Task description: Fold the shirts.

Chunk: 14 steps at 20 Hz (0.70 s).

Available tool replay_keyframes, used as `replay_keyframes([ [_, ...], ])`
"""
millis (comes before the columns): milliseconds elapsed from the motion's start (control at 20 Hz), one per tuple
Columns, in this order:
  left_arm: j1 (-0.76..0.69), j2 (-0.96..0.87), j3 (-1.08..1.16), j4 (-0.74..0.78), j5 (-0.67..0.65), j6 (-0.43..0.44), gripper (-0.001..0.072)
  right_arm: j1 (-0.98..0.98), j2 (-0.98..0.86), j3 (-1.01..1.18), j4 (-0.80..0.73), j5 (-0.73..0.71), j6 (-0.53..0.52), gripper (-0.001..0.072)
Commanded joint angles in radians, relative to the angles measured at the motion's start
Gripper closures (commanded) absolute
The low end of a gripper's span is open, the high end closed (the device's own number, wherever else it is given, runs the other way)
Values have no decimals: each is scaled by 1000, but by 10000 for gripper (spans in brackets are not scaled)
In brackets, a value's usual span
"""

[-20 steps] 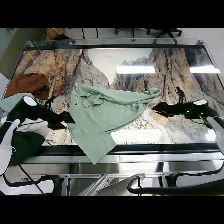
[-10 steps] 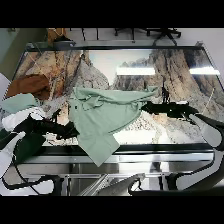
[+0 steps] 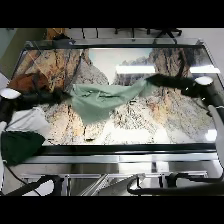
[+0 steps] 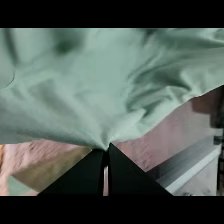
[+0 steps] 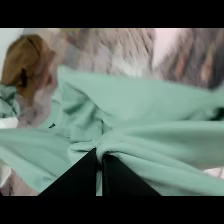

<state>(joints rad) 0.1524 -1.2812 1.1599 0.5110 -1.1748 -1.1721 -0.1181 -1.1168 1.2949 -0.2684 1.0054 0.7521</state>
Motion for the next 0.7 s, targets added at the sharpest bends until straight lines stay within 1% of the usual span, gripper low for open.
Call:
replay_keyframes([
  [0,0,150,408,-198,16,19,691,-21,169,261,2,1,10,695],
  [100,0,213,674,-183,108,20,691,-34,232,429,-7,-42,3,694],
  [150,0,236,791,-142,151,19,691,-39,257,509,-25,-71,3,695],
  [250,0,275,988,-6,207,-13,691,-48,289,639,-55,-98,-23,695],
  [300,0,303,1033,60,230,-25,692,-48,299,687,-71,-108,-24,695],
  [350,0,339,1037,121,253,-26,692,-48,304,729,-91,-109,-24,695],
  [450,0,415,954,199,306,-26,691,-48,315,761,-117,-108,-23,695],
  [550,0,482,815,232,367,-21,692,-47,312,760,-117,-97,-23,695],
  [650,0,494,737,253,381,-10,691,-48,293,754,-141,-51,-9,695],
])
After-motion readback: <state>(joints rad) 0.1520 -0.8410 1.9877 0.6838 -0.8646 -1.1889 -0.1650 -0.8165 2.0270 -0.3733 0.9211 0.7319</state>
